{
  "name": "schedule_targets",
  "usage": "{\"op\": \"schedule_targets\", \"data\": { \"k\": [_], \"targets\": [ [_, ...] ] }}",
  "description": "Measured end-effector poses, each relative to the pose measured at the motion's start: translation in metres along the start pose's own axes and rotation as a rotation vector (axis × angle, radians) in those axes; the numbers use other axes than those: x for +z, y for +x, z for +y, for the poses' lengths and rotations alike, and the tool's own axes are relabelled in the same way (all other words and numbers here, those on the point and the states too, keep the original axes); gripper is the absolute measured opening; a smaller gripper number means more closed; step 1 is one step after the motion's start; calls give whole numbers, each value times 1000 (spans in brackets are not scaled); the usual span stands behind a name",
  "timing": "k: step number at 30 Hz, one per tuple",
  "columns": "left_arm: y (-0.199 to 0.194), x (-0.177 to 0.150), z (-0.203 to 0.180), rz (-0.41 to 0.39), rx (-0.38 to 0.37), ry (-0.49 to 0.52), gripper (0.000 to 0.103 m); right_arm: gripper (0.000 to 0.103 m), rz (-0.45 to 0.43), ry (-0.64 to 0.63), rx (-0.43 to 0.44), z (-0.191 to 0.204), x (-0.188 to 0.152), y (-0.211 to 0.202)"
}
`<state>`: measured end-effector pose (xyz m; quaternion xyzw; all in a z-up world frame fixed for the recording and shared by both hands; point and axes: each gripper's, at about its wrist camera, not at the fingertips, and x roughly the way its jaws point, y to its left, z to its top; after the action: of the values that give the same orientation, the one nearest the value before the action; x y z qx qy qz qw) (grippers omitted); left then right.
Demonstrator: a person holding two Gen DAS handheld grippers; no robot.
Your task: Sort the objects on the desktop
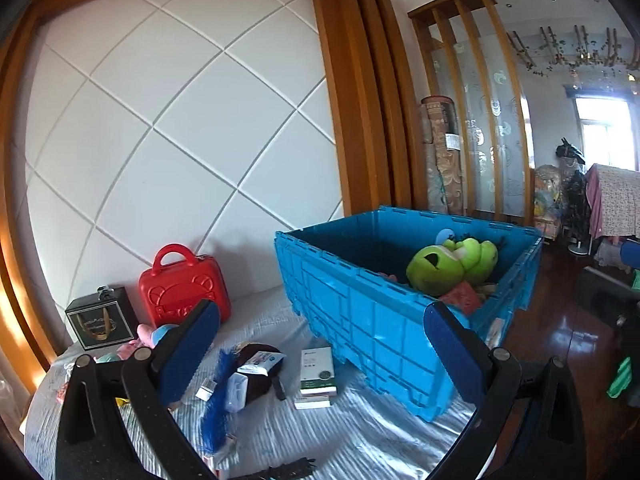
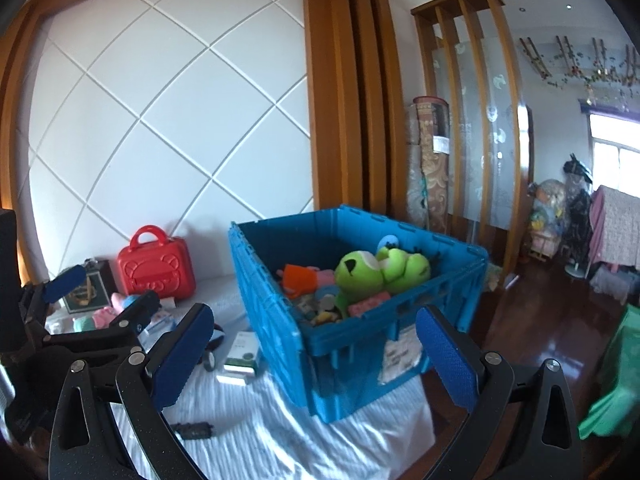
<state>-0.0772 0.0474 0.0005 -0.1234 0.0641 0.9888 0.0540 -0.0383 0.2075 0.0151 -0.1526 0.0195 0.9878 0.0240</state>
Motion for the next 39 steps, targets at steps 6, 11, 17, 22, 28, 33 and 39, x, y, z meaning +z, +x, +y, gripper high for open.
{"op": "schedule_targets", "data": {
  "k": [6,11,17,22,28,33,39],
  "targets": [
    [-8,3,-23,10,-28,-10,103,102,5,4,-22,-21,-6,-11],
    [-8,4,-31,18,-22,-15,103,102,5,2,-32,-32,-9,-17],
    [-6,4,-38,32,-49,-14,103,102,13,7,-37,-39,-12,-19],
    [-3,3,-39,45,-67,-18,103,102,14,13,-32,-43,-11,-18],
    [1,3,-41,52,-68,-14,103,102,18,3,-42,-41,-11,-13],
    [4,3,-41,52,-68,-19,103,102,20,10,-42,-44,-9,-10],
    [1,7,-39,15,-43,-26,103,102,9,5,-43,-48,-7,-10]
  ]
}}
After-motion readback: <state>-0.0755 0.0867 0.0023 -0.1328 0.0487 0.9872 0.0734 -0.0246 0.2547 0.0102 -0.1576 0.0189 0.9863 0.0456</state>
